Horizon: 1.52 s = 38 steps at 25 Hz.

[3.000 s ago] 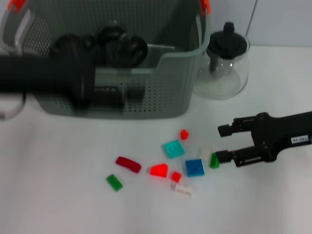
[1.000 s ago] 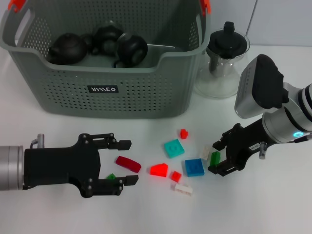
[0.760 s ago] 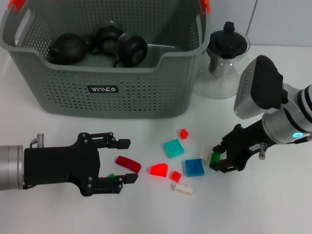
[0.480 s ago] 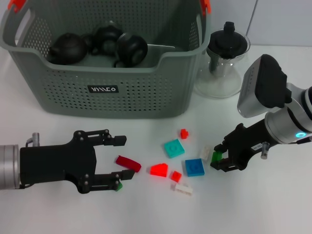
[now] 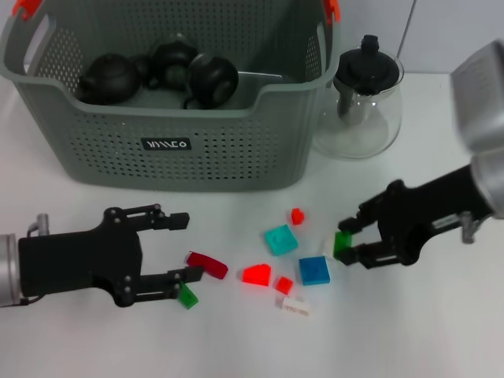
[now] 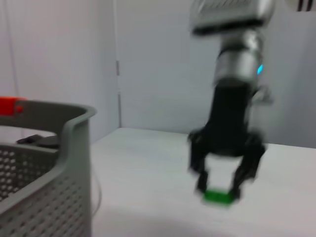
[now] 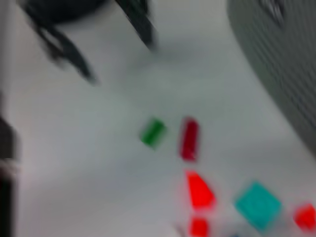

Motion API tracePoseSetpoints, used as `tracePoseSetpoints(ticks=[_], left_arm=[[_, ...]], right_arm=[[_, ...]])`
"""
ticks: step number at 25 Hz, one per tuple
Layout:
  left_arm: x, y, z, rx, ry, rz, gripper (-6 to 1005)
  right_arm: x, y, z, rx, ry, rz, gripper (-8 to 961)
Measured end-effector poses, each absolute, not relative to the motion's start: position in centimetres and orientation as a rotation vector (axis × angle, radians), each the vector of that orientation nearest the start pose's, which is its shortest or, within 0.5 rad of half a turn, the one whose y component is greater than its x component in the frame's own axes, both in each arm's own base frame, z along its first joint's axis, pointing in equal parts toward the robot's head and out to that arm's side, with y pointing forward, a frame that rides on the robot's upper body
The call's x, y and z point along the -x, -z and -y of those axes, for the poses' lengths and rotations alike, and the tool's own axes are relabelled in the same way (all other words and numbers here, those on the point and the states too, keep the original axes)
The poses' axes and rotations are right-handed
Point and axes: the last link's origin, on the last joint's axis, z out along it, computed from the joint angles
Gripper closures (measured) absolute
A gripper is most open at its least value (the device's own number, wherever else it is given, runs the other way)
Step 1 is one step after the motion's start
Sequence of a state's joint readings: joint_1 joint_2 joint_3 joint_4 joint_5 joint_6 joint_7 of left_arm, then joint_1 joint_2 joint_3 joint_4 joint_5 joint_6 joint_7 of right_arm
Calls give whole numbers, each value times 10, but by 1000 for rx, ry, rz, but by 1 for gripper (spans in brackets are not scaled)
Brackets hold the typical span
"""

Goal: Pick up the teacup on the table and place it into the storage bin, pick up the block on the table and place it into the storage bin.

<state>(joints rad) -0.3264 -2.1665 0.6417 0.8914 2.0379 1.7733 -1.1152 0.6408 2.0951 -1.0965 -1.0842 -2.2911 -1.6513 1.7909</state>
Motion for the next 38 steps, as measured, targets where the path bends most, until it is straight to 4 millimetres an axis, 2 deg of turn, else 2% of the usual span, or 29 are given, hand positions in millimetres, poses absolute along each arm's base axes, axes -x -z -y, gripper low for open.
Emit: tracePoseSetpoints(ticks=[5, 10, 14, 16, 19, 23, 25, 26, 32, 38], left_arm=[[288, -14, -261, 2721, 683, 277, 277], [289, -14, -260, 2715, 683, 286, 277], [289, -13, -259, 2716, 685, 287, 277], [289, -13, -259, 2718, 688, 289, 277], [288, -12, -260, 2719, 694, 294, 277], [289, -10, -262, 2714, 692, 304, 277], [289, -10, -262, 2714, 694, 306, 277], [289, -10, -262, 2714, 694, 306, 278], [289, -10, -262, 2712, 693, 306, 278], [289, -11, -263, 2708, 693, 306, 278]], right_arm=[[-143, -26, -342, 3139, -347, -242, 503], [-89, -43, -364, 3071, -588, -133, 500], [-43, -48, -394, 2986, -616, -109, 497], [-23, -48, -410, 2941, -579, -116, 496], [-3, -41, -436, 2879, -460, -153, 494], [2, -22, -464, 2799, -280, -180, 491], [-4, -5, -474, 2760, -169, -187, 489], [-4, -5, -474, 2760, -169, -187, 489], [-26, 24, -479, 2729, -33, -212, 485], [-40, 30, -477, 2737, -5, -255, 480]])
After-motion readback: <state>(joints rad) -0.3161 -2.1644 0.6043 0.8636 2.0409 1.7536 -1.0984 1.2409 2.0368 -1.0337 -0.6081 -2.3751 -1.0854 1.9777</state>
